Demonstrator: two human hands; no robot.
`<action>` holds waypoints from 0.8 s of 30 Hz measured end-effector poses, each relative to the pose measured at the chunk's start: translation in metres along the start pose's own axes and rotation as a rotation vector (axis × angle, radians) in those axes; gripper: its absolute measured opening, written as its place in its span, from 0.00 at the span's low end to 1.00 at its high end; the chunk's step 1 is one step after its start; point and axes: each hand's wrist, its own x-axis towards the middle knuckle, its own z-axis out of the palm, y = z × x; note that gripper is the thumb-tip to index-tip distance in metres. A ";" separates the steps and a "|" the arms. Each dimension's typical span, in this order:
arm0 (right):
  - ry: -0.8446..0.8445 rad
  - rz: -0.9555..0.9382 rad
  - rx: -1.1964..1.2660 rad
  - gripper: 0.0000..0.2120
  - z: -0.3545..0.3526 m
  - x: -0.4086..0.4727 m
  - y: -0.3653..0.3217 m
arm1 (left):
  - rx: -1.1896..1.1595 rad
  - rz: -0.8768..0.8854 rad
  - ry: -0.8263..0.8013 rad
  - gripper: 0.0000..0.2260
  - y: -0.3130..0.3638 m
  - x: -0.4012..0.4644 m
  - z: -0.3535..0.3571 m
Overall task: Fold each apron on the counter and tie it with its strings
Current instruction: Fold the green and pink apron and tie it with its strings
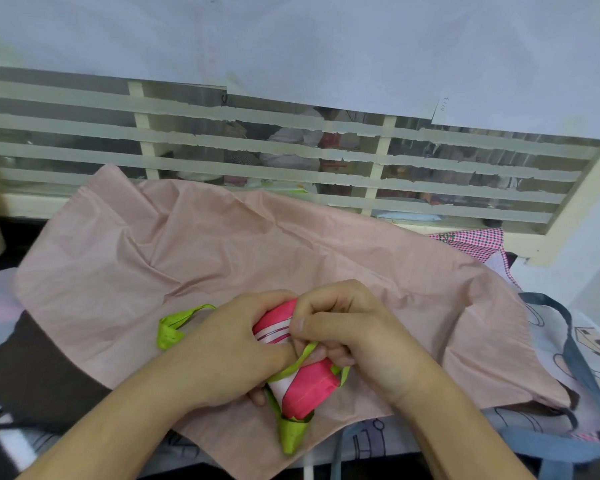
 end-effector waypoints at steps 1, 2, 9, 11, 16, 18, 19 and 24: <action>-0.010 -0.006 -0.007 0.09 0.000 0.000 -0.001 | -0.006 0.013 0.000 0.12 0.000 0.000 0.000; -0.024 -0.016 -0.009 0.08 0.000 -0.001 -0.001 | -0.013 0.025 0.003 0.12 -0.002 0.001 0.000; 0.009 -0.116 -0.079 0.10 -0.006 0.000 0.001 | -0.196 0.018 0.074 0.11 -0.004 0.005 -0.002; 0.112 -0.186 -0.109 0.07 -0.011 0.000 0.001 | -0.262 0.007 0.106 0.08 -0.005 0.007 -0.004; 0.363 -0.358 -0.215 0.08 -0.023 0.005 0.007 | -0.456 -0.018 0.104 0.10 0.000 0.005 -0.011; 0.388 -0.377 -0.205 0.07 -0.024 0.005 0.007 | -0.531 -0.004 0.102 0.15 0.003 0.002 -0.011; 0.405 -0.385 -0.190 0.06 -0.025 0.005 0.007 | -0.562 0.004 0.110 0.17 0.005 0.001 -0.011; 0.447 -0.390 -0.107 0.07 -0.030 0.007 0.011 | -0.731 0.058 0.176 0.18 0.005 -0.001 -0.009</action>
